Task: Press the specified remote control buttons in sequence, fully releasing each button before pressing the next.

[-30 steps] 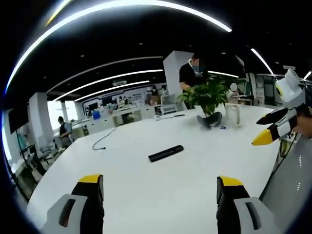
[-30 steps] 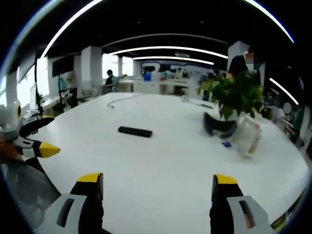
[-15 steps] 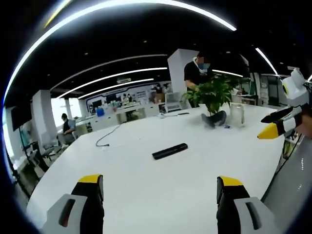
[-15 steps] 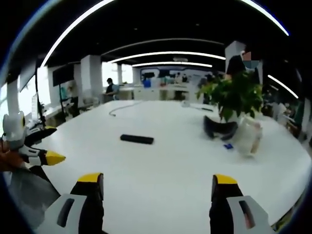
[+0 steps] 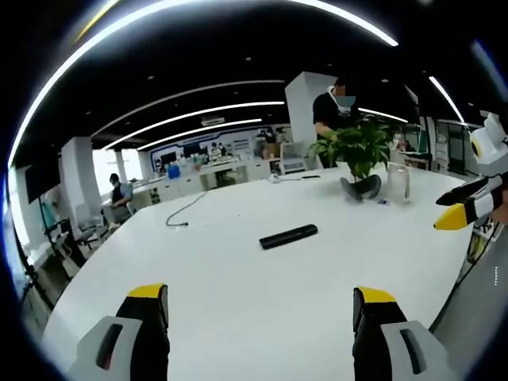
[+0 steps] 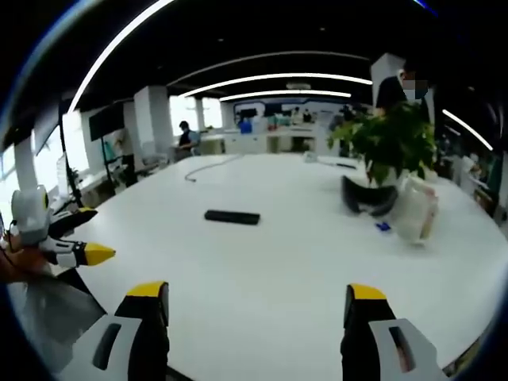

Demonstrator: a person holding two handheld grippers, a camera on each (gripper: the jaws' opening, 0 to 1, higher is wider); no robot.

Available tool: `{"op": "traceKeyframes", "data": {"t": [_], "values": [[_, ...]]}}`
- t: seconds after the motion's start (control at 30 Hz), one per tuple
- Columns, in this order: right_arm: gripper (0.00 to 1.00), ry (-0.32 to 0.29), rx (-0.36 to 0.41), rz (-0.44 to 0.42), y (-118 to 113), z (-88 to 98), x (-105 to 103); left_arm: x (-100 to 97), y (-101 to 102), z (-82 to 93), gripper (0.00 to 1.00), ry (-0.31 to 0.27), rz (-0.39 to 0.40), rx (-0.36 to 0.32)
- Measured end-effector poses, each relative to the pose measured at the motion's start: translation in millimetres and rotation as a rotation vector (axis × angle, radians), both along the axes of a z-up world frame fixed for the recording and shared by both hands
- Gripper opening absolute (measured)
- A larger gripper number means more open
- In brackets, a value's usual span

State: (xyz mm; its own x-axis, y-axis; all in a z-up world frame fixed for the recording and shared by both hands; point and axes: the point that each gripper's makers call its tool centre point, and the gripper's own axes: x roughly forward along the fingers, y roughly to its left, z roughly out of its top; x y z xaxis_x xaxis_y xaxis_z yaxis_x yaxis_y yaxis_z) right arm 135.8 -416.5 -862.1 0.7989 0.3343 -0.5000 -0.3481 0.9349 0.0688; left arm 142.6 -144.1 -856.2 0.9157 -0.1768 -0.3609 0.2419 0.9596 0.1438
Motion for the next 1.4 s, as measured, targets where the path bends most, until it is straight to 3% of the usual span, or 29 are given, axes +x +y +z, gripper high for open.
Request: {"op": "traceKeyframes", "data": {"t": [0.2,0.4,0.5,0.57,0.83,1.27,1.4], "values": [[0.89,0.003,0.007,0.019,2.8,-0.2,-0.9,0.9,9.8,10.8,0.96,-0.048,0.056,-0.014],[0.89,-0.005,-0.009,0.061,8.8,-0.4,-3.1,2.0,11.8,11.5,0.99,-0.05,0.075,-0.008],[0.89,0.009,-0.007,0.09,12.7,-2.4,-4.9,2.9,8.2,23.6,1.0,-0.117,0.073,0.0],[0.9,0.016,-0.008,0.107,15.4,-3.6,-6.1,2.5,6.6,26.5,1.0,-0.13,0.069,-0.008],[0.89,0.01,-0.011,0.147,23.0,-2.9,-9.9,2.2,11.9,26.1,1.0,-0.125,0.103,-0.004],[0.9,0.004,-0.002,0.099,15.3,-1.5,-5.8,1.1,5.9,23.3,1.0,-0.108,0.071,-0.007],[0.9,-0.003,0.002,0.063,10.1,-0.2,-3.5,1.2,7.3,27.3,1.0,-0.13,0.066,-0.025]]}}
